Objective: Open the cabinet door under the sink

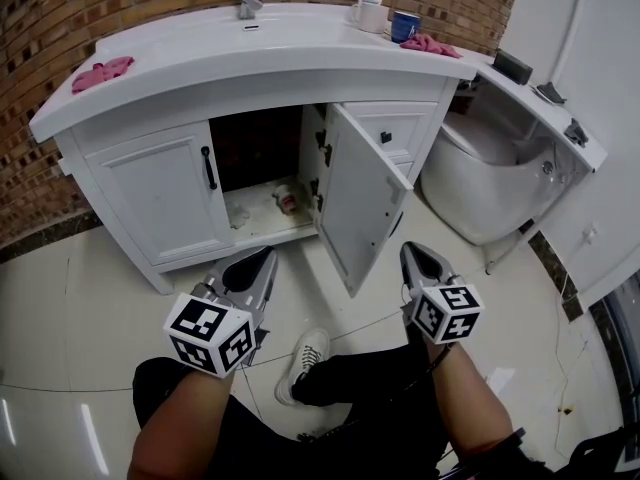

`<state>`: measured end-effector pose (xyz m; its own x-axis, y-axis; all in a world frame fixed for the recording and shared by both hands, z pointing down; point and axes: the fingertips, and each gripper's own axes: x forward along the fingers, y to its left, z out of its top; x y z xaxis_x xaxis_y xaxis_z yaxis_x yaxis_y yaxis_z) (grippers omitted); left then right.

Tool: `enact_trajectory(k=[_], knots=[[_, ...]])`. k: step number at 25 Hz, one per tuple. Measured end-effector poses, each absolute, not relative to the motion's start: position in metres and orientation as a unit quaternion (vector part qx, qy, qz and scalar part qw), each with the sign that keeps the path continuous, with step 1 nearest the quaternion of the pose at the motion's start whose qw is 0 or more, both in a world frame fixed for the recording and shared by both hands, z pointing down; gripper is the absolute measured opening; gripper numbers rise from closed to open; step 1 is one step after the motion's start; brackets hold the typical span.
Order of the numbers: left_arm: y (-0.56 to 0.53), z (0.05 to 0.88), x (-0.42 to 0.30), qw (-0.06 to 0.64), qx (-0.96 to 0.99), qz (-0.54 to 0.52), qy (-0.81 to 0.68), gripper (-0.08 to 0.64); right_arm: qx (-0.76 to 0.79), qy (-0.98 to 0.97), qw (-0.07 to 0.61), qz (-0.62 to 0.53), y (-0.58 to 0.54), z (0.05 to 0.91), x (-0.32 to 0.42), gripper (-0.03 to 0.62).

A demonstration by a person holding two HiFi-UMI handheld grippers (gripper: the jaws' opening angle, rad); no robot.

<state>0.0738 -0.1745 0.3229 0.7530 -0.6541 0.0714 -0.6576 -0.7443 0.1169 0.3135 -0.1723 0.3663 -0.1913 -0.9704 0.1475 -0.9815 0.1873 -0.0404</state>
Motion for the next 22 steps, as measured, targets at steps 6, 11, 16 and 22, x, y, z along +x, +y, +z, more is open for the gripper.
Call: enact_trajectory(k=[6,11,16,22], knots=[[-0.168,0.326,0.063,0.092,0.931,0.006,-0.354,0.003,0.619,-0.782,0.038,0.057,-0.162,0.353,0.295,0.006],[-0.163,0.326,0.049,0.084,0.925,0.008,-0.371,0.003,0.617,-0.784,0.039,0.059,-0.150,0.347,0.288,0.006],[-0.151,0.325,0.049,0.090,0.929,0.005,-0.360,0.003,0.616,-0.784,0.043,0.065,-0.135,0.343,0.280,0.007],[-0.140,0.326,0.038,0.072,0.927,0.012,-0.367,0.003,0.581,-0.810,0.041,0.072,-0.115,0.338,0.251,0.006]])
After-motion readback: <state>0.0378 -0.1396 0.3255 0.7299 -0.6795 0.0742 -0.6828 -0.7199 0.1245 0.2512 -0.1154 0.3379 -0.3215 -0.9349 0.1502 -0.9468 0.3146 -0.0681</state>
